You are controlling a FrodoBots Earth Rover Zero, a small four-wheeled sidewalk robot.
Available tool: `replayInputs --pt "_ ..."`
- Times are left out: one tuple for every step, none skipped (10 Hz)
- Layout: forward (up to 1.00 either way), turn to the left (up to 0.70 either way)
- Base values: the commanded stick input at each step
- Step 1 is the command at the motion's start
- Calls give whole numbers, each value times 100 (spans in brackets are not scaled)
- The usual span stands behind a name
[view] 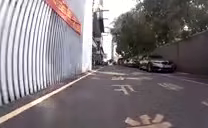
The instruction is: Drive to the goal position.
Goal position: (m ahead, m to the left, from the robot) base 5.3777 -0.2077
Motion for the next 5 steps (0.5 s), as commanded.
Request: replayInputs --pt "70 0" --pt "70 0" --pt "70 0" --pt "70 0" --pt "70 0"
